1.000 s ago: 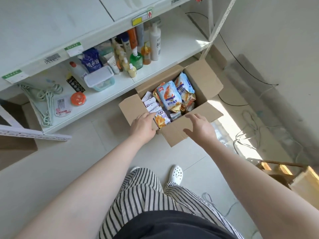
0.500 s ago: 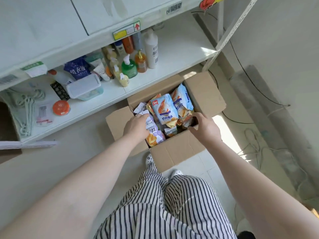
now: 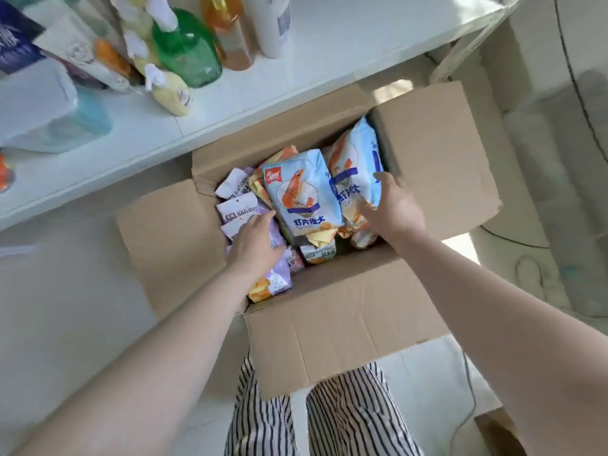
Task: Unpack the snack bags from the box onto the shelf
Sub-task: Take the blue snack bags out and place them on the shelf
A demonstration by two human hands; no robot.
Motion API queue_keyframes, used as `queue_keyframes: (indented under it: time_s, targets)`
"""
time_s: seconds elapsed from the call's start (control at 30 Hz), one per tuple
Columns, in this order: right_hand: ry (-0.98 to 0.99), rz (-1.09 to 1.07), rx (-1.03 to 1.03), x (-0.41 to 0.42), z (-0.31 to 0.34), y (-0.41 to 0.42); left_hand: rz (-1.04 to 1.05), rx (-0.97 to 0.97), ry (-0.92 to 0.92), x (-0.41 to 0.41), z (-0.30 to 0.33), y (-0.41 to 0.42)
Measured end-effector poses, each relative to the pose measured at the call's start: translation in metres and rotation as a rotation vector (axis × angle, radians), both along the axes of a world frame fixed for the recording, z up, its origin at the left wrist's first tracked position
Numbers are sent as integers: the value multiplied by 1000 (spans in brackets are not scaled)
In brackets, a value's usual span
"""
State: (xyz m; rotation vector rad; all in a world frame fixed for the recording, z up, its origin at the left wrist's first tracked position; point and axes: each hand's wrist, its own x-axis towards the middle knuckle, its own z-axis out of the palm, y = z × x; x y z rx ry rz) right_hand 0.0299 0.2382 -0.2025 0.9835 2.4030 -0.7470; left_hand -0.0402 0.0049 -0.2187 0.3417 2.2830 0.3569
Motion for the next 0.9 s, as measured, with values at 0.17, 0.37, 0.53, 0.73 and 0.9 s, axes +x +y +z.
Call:
queue_keyframes:
  time_s: [0.17,0.37,0.53,0.73,0.9]
  targets:
    - [-40,-185,-39,-22,-69,14,459,203,-120,-7,-66,25]
    - [-103,-333,-56,-40,-102,18,810,292,-183,-25,-116,48]
    - [-159,-353,-128,-45,-104,22,875,308,-186,-26,-113,57]
    - [-35,-511,-299,-36,-80,28,913,402,-263,-21,-78,59]
    - [51,-569,-466,-34,-46,29,800,425,-516,-30,-40,46]
